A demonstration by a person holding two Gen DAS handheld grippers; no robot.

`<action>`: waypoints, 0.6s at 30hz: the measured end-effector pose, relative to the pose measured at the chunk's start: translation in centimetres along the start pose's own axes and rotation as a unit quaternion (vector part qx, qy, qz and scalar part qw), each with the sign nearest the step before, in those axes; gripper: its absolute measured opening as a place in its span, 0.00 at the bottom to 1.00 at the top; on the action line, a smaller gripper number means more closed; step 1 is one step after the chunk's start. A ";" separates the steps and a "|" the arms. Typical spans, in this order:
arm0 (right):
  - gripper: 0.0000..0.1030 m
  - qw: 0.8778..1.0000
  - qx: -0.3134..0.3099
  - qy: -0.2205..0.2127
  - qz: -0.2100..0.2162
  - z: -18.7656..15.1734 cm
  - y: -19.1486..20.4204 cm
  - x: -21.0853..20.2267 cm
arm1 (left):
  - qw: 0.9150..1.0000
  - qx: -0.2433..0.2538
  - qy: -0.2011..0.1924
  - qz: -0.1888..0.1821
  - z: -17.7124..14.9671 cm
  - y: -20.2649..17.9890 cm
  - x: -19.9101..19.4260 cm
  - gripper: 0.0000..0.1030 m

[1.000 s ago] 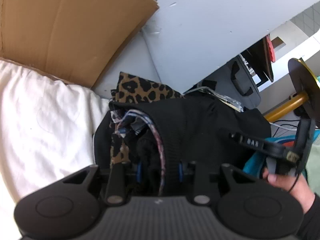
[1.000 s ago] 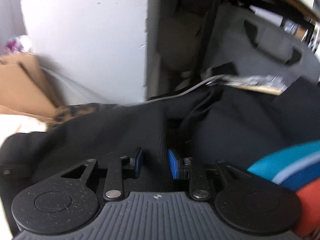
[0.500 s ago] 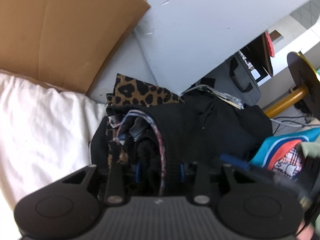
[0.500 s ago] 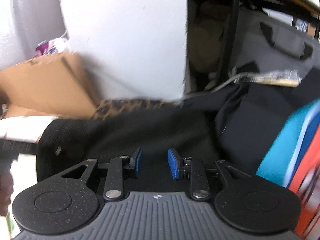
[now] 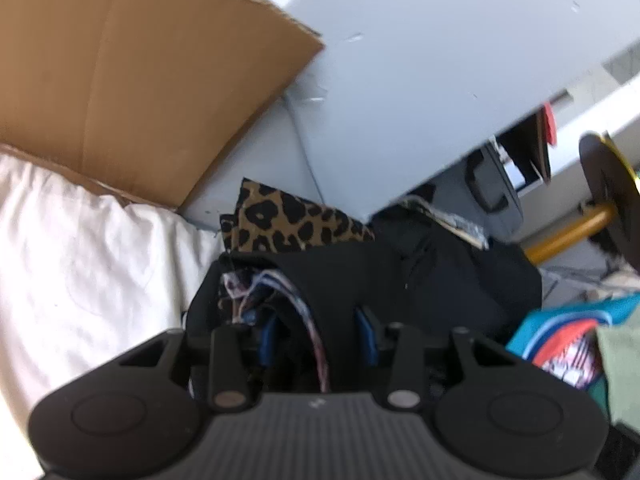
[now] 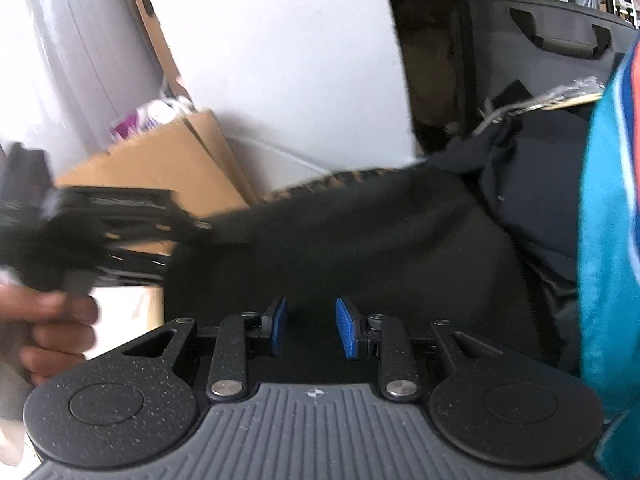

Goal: Fold clothes

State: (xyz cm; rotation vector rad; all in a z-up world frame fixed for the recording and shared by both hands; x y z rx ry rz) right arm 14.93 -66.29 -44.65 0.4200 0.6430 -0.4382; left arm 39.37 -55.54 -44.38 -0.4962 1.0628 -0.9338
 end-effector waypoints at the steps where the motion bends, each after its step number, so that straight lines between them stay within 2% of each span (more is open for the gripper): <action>1: 0.33 1.000 0.001 -0.002 0.007 0.1 0.6 0.1 | 1.000 -0.016 -0.005 -0.003 0.1 0.4 0.2 0.40; 3: 0.33 1.000 0.000 0.000 0.010 -0.1 1.4 0.6 | 0.999 -0.040 -0.013 -0.008 0.3 0.9 0.6 0.36; 5: 0.33 1.000 0.002 0.005 0.002 -0.6 1.7 1.4 | 0.998 -0.053 -0.019 -0.016 0.9 1.1 0.8 0.24; 9: 0.33 0.999 0.037 0.005 0.008 -1.4 1.3 1.7 | 0.997 -0.064 -0.037 -0.028 2.6 1.0 0.4 0.18; 10: 0.33 0.999 0.044 0.004 0.009 -1.5 1.2 1.7 | 0.997 -0.062 -0.040 -0.029 3.1 0.9 0.2 0.08; 13: 0.33 0.999 0.051 0.003 0.009 -1.7 1.1 1.7 | 0.998 -0.037 -0.051 -0.018 4.4 0.5 -0.3 0.07; 18: 0.33 0.999 0.043 0.007 0.003 -1.8 1.4 2.2 | 0.997 0.005 -0.065 0.039 5.3 0.7 -1.0 0.08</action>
Point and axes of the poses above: each gripper's, at about its wrist camera, not at the fingertips, and x roughly the way its jaws point, y to its left, z to its top, the point moved 7 cm from there along x, roughly the way its jaws point, and after that the axes turned 5 degrees about -z, right-handed, at the moved point
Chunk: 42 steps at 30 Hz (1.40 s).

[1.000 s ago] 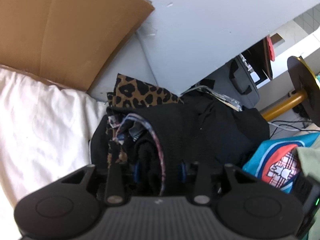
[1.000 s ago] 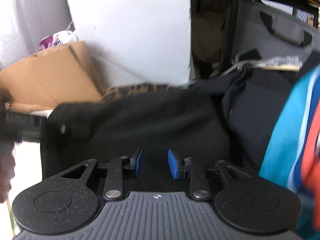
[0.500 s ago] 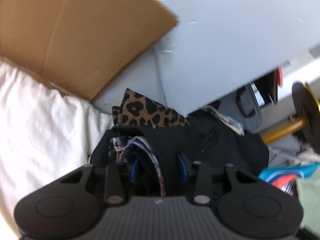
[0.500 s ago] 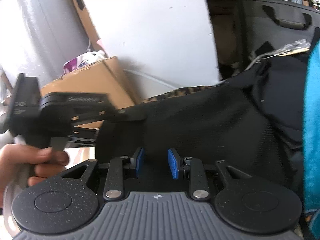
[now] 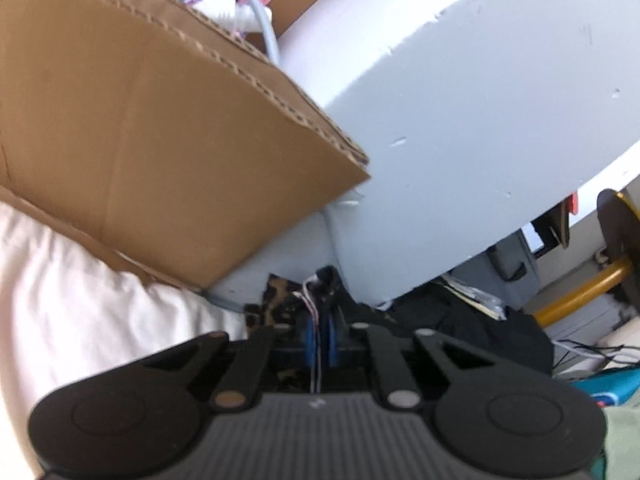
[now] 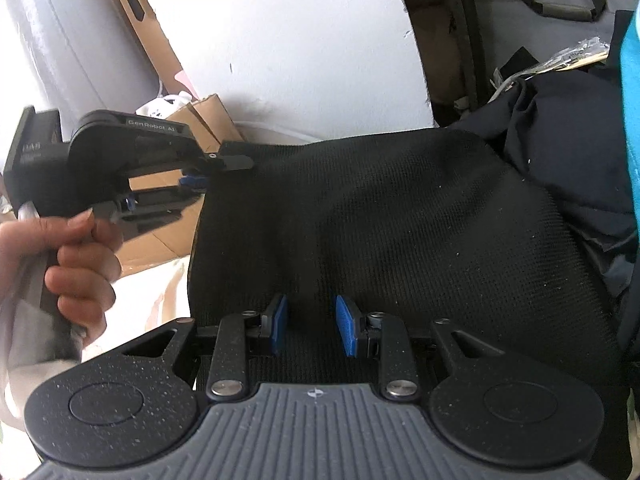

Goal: Fold clothes

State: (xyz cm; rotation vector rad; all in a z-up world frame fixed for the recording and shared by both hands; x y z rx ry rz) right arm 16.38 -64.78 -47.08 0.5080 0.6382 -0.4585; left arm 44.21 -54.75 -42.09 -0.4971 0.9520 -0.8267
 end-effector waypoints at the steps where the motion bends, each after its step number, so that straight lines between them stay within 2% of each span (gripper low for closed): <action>1: 0.33 1.000 -0.001 0.001 0.000 -0.1 0.0 0.2 | 1.000 0.013 0.001 0.007 -0.1 0.0 -0.1 0.09; 5: 0.33 1.000 -0.001 0.002 -0.001 -0.3 0.0 0.4 | 0.998 0.060 -0.003 0.031 -0.6 -0.4 -1.1 0.10; 8: 0.33 1.000 0.000 0.001 -0.002 -0.4 -0.1 0.5 | 0.996 0.082 -0.009 0.033 -0.4 -0.9 -2.2 0.11; 13: 0.33 1.000 -0.003 0.002 -0.004 -0.1 0.0 0.5 | 0.994 0.110 -0.001 0.007 -1.9 -2.8 -3.8 0.11; 19: 0.33 1.000 -0.003 -0.026 0.001 0.4 -0.4 -1.0 | 0.989 0.144 0.024 -0.019 -5.2 -5.2 -4.3 0.11; 23: 0.34 0.998 -0.026 -0.043 -0.031 1.1 -1.6 -2.1 | 0.985 0.169 0.041 -0.018 -7.0 -5.6 -3.9 0.11; 28: 0.34 0.997 -0.041 -0.045 -0.053 1.7 -4.1 -2.0 | 0.975 0.211 0.064 0.017 -8.7 -4.5 -2.9 0.10; 34: 0.36 0.996 -0.059 -0.019 -0.071 1.0 -6.5 -0.4 | 0.965 0.245 0.074 0.051 -8.5 -3.1 -1.5 0.05; 37: 0.36 0.995 -0.059 -0.017 -0.078 0.4 -7.6 -0.6 | 0.956 0.263 0.077 0.102 -7.9 -2.0 -1.0 0.05; 38: 0.36 0.995 -0.056 -0.015 -0.083 0.1 -8.0 -0.7 | 0.955 0.260 0.081 0.117 -7.8 -1.5 -0.9 0.05; 42: 0.43 0.993 -0.050 -0.004 -0.103 -1.5 -10.0 -1.8 | 0.960 0.242 0.075 0.118 -7.1 -0.5 -2.3 0.03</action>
Point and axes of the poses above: each gripper's, at about its wrist camera, not at the fingertips, and x roughly the way its jaws point, y to its left, z to its top, the point moved 7 cm from there along x, roughly the way its jaws point, and after that the axes turned 5 degrees about -z, right-handed, at the moved point
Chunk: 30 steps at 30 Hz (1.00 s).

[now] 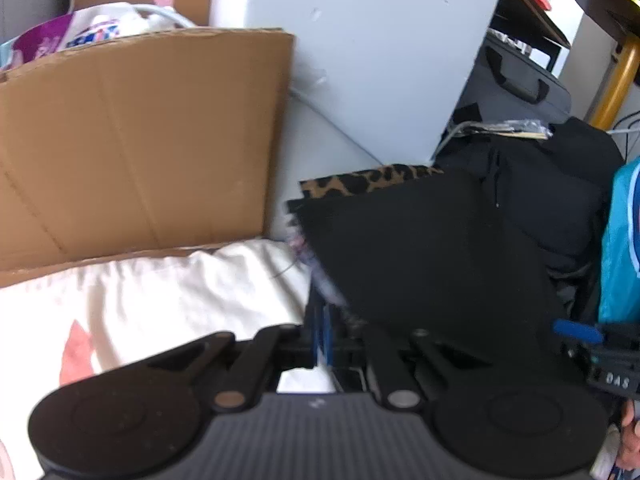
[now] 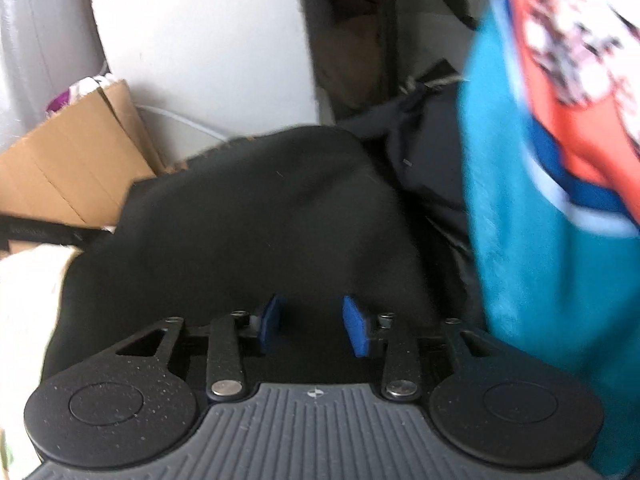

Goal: Fold clothes

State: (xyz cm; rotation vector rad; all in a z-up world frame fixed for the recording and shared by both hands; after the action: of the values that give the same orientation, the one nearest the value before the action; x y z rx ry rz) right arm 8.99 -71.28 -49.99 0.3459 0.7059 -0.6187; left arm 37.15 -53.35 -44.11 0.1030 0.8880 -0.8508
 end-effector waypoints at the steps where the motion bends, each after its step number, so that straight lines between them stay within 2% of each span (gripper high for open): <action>1: 0.43 1.000 0.000 0.005 0.000 -0.5 -0.5 -0.3 | 1.000 -0.003 -0.002 0.000 0.0 0.3 -0.4 0.03; 5: 0.43 1.000 -0.004 0.012 -0.013 -2.0 -2.0 -2.0 | 1.000 -0.008 -0.020 -0.012 0.4 0.1 -2.5 0.05; 8: 0.44 1.000 -0.001 -0.004 -0.023 -2.4 -2.7 -3.8 | 0.999 -0.013 -0.035 -0.023 0.9 -0.5 -3.8 0.14; 12: 0.46 0.999 -0.003 -0.012 -0.029 -2.5 -2.7 -5.2 | 0.998 -0.013 -0.048 -0.049 1.2 -2.6 -4.8 0.19; 16: 0.46 0.999 -0.005 -0.009 -0.036 -3.0 -2.4 -5.2 | 0.996 0.002 -0.046 -0.075 0.1 -5.5 -5.2 0.20; 18: 0.46 0.999 0.002 -0.002 -0.036 -3.4 -2.5 -4.9 | 0.995 0.020 -0.045 -0.084 -0.8 -7.1 -5.1 0.26; 19: 0.46 0.999 0.006 0.001 -0.036 -3.5 -2.4 -4.7 | 0.995 0.029 -0.044 -0.088 -1.2 -7.8 -5.0 0.35; 20: 0.47 0.999 0.009 0.003 -0.035 -3.7 -2.4 -4.5 | 0.994 0.036 -0.043 -0.089 -1.6 -8.3 -4.7 0.38; 23: 0.46 0.999 0.013 0.005 -0.030 -4.1 -1.9 -4.4 | 0.994 0.054 -0.032 -0.085 -2.4 -9.1 -3.3 0.38; 27: 0.47 0.999 -0.001 0.002 -0.032 -4.3 -1.2 -4.8 | 0.995 0.079 -0.024 -0.053 -3.3 -9.1 -2.5 0.38; 30: 0.52 0.999 0.007 0.018 -0.037 -4.4 -1.3 -4.4 | 0.994 0.102 -0.009 -0.028 -4.1 -8.6 -1.7 0.38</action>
State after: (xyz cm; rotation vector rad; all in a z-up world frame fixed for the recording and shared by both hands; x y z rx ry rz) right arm 3.32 -68.34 -50.24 0.3453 0.7509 -0.6896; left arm 27.99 -56.49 -43.39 0.2497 0.7883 -0.9919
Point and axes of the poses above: each gripper's, at about its wrist camera, not at the fingertips, and x roughly the way its jaws point, y to its left, z to its top, the point moved 7 cm from there along x, roughly the way its jaws point, and after that the axes turned 5 degrees about -z, right-handed, at the moved point
